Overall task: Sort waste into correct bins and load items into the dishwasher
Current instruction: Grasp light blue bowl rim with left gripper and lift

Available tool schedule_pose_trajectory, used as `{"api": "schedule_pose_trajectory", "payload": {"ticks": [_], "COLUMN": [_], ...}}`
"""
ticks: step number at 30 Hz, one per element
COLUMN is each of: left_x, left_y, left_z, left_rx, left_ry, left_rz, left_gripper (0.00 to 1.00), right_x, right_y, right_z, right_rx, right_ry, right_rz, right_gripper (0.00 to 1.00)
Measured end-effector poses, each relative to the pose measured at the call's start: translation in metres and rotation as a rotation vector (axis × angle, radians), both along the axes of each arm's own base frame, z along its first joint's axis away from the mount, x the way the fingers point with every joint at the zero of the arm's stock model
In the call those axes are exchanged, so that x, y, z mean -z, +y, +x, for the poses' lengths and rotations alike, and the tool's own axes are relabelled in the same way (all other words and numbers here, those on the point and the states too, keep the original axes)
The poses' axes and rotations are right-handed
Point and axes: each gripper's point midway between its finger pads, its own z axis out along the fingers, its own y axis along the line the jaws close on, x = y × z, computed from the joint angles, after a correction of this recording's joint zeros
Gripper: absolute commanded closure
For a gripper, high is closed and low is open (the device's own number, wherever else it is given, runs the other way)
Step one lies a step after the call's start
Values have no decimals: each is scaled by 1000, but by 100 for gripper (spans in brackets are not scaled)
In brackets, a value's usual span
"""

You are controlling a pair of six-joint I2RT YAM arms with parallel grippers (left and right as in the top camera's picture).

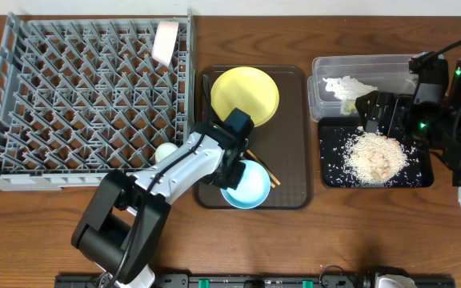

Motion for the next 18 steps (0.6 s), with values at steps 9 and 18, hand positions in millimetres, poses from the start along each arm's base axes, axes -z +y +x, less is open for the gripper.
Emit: {"api": "schedule_pose_trajectory", "payload": {"ticks": [9,18], "left_x": [-1,-51], "left_y": [1,12], "left_z": [0,37], "left_rx": [0,11], "left_ry": [1,-213], "left_rz": [5,73], "left_gripper": [93,93], "right_x": [0,0], "right_y": [0,0], "right_z": [0,0], "right_rx": [0,0], "right_ry": [0,0], "right_rz": [0,0], "right_gripper": [1,1]}}
